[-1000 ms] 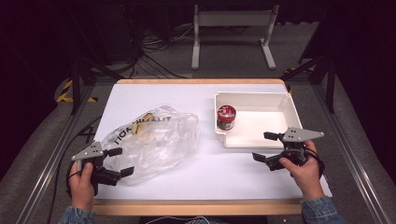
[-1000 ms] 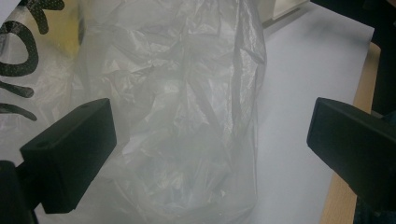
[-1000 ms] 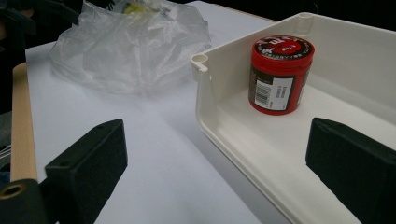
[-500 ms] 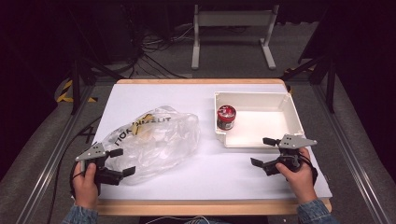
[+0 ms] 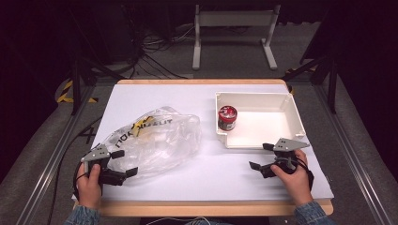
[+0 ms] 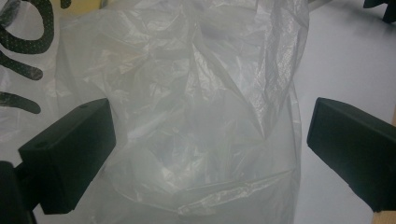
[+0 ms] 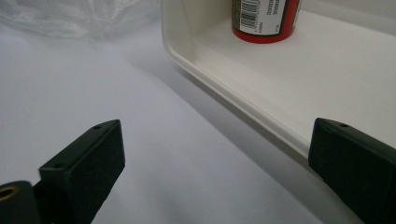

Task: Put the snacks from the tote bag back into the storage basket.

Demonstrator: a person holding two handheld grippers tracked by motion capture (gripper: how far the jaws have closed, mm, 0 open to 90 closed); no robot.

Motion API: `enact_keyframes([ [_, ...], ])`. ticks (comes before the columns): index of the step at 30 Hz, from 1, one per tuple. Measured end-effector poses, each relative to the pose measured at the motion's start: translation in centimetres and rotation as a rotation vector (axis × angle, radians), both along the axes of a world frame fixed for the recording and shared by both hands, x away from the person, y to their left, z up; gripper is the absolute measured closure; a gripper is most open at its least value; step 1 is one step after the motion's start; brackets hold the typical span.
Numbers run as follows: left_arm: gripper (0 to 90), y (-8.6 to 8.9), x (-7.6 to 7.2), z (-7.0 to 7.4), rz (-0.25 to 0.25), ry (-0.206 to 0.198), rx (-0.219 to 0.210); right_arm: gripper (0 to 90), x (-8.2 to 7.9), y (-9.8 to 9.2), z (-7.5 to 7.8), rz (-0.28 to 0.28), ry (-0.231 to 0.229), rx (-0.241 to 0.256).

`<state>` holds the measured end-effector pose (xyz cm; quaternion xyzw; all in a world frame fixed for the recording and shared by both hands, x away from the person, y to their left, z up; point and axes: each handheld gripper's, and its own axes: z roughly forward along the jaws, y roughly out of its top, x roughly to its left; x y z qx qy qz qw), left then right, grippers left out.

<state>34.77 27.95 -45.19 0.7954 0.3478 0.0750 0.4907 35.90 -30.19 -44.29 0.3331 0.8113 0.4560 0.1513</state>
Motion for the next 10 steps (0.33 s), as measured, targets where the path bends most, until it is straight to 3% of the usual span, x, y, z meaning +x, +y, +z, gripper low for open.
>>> enact_keyframes([
  [10, 1.8, -0.22, 0.07, -0.33, 0.019, -0.002, 0.021, 2.8, -0.23, 0.46, -0.11, 0.02, -0.018, -0.043],
])
